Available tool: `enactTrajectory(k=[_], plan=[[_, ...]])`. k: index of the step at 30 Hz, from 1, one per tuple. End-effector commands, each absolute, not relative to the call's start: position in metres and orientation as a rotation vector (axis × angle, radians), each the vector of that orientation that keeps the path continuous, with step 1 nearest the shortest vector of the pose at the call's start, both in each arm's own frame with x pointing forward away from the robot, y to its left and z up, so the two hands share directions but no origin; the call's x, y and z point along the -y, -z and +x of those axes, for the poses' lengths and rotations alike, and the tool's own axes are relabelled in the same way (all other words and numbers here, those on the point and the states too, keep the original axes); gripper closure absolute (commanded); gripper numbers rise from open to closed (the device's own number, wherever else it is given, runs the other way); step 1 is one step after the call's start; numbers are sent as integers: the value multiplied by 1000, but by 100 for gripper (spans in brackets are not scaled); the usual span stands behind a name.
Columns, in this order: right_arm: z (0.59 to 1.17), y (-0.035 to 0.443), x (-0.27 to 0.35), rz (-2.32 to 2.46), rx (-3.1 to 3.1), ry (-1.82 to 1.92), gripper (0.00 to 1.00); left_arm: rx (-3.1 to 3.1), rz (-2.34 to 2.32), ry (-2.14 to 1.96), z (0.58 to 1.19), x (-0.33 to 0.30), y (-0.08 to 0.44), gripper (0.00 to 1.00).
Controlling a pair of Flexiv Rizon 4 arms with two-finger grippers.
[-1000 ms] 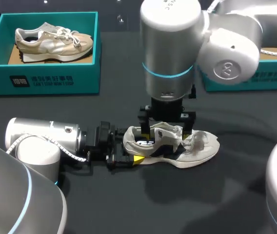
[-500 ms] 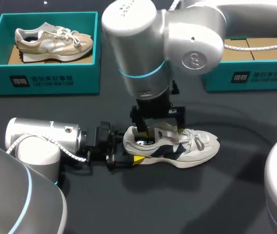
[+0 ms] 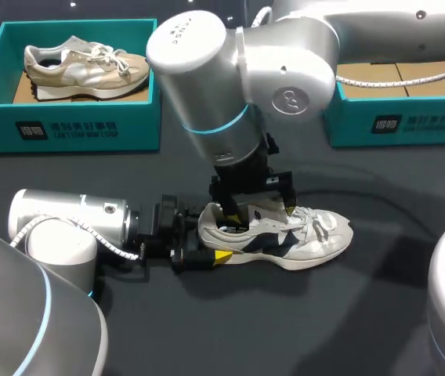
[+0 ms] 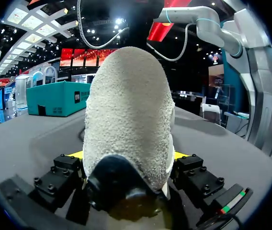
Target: Take the shoe out of the shoebox, open the shoe tongue, remove and reinsert the insole, then place the shoe into the shoebox
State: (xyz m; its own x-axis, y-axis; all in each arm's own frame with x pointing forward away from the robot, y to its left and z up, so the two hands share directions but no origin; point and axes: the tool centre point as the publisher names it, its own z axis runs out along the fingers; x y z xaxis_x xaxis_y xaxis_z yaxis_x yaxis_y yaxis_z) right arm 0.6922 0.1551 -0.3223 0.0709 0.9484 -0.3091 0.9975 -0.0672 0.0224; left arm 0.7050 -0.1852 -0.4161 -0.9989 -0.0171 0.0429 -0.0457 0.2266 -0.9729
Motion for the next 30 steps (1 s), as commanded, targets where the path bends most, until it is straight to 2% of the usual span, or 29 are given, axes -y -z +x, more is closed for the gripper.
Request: enactTrajectory(k=[1,17,19,21,27,30], plan=[[683,331,-166,2078,-1801,395,0,2444,67,-1940,705,186,423,100],[691,352,-149,2030,-1744,402,0,2444,67,-1940,705,186,423,100],[691,351,-147,2033,-1734,396,31,2444,67,-1940,705,186,423,100],[691,350,-144,2035,-1732,393,57,2444,67,-1940,705,186,423,100],[689,341,-140,2035,-1733,374,91,2444,67,-1940,705,186,423,100],[689,335,-139,2041,-1740,372,100,2444,67,-1940,705,186,423,100]])
